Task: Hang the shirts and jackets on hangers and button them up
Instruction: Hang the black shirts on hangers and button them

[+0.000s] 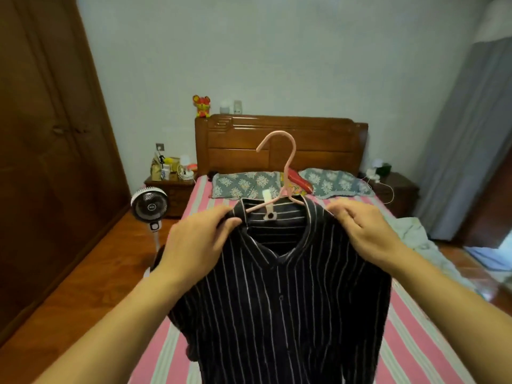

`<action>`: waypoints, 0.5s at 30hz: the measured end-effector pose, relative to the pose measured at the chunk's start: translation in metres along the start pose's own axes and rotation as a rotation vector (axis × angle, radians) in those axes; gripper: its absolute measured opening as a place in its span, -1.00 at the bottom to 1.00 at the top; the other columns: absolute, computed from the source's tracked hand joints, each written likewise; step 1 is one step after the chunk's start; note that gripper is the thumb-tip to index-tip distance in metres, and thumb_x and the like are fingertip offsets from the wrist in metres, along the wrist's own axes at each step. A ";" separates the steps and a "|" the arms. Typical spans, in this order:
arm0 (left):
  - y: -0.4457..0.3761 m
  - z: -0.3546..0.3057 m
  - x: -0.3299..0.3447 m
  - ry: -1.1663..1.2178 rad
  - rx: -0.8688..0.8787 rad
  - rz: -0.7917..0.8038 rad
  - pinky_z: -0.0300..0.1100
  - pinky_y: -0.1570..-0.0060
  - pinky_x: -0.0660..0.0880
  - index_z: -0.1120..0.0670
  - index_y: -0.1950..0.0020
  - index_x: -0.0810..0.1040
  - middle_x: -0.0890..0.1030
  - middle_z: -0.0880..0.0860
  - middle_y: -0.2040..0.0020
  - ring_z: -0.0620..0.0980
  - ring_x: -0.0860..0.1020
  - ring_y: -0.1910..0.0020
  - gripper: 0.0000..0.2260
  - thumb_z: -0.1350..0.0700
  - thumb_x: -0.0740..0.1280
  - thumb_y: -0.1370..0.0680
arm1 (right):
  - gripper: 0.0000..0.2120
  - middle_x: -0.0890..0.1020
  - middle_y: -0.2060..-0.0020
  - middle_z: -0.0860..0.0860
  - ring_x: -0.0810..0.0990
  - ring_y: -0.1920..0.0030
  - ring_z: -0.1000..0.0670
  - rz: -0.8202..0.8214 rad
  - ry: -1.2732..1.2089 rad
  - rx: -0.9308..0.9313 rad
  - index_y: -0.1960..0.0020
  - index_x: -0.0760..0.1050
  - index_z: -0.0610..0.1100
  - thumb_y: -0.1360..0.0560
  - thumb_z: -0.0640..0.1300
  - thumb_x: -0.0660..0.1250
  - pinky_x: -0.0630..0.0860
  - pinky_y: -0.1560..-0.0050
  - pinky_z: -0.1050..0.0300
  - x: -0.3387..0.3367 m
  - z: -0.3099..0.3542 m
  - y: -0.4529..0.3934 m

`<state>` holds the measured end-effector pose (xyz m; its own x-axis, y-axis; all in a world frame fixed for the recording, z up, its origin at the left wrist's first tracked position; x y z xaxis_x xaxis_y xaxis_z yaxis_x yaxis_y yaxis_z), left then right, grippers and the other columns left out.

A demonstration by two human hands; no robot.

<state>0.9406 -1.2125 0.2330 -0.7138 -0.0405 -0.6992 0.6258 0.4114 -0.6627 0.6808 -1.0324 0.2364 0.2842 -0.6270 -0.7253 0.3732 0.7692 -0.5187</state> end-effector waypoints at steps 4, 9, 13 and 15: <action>-0.012 -0.007 -0.023 -0.044 -0.052 0.183 0.05 0.11 0.57 -0.09 -0.17 0.56 0.68 -0.06 0.03 0.05 0.63 0.05 -0.64 -0.23 0.09 -0.62 | -0.62 0.53 0.27 0.16 0.43 0.24 0.14 -0.076 0.043 -0.081 0.07 0.52 -0.07 -0.61 0.18 0.09 0.33 0.21 0.07 0.001 -0.018 0.022; -0.028 -0.036 -0.021 -0.125 0.018 0.185 -0.01 0.11 0.56 0.01 -0.19 0.57 0.67 -0.02 0.03 -0.01 0.61 0.08 -0.61 -0.20 0.11 -0.63 | -0.77 0.50 0.37 0.13 0.49 0.28 0.17 -0.027 -0.146 -0.117 0.22 0.46 0.06 -0.62 -0.06 0.27 0.30 0.27 0.33 0.019 -0.015 0.011; -0.023 -0.029 -0.030 -0.106 -0.040 0.143 0.02 0.15 0.58 -0.01 -0.12 0.62 0.66 -0.09 0.09 -0.08 0.61 0.14 -0.50 -0.31 0.07 -0.56 | -0.67 0.63 0.32 -0.01 0.56 0.27 0.01 0.062 -0.376 -0.033 0.17 0.60 -0.19 -0.62 -0.01 0.25 0.42 0.22 0.18 0.000 -0.052 -0.002; -0.019 -0.034 -0.028 -0.116 -0.061 0.118 0.07 0.21 0.56 0.01 -0.02 0.61 0.64 -0.09 0.16 -0.06 0.60 0.19 -0.54 -0.30 0.10 -0.60 | -0.68 0.62 0.35 0.07 0.54 0.31 0.11 0.132 -0.482 0.034 0.18 0.61 -0.18 -0.65 -0.08 0.24 0.41 0.28 0.30 -0.010 -0.068 -0.011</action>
<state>0.9381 -1.1888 0.2747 -0.5929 -0.0918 -0.8000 0.6806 0.4739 -0.5588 0.6134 -1.0265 0.2188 0.7039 -0.5162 -0.4878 0.3330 0.8465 -0.4153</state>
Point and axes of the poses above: each hand's wrist, its own y-axis away from the middle knuckle, its own x-axis out of the palm, z = x × y, the point moved 3 cm from there along -y, towards the middle knuckle
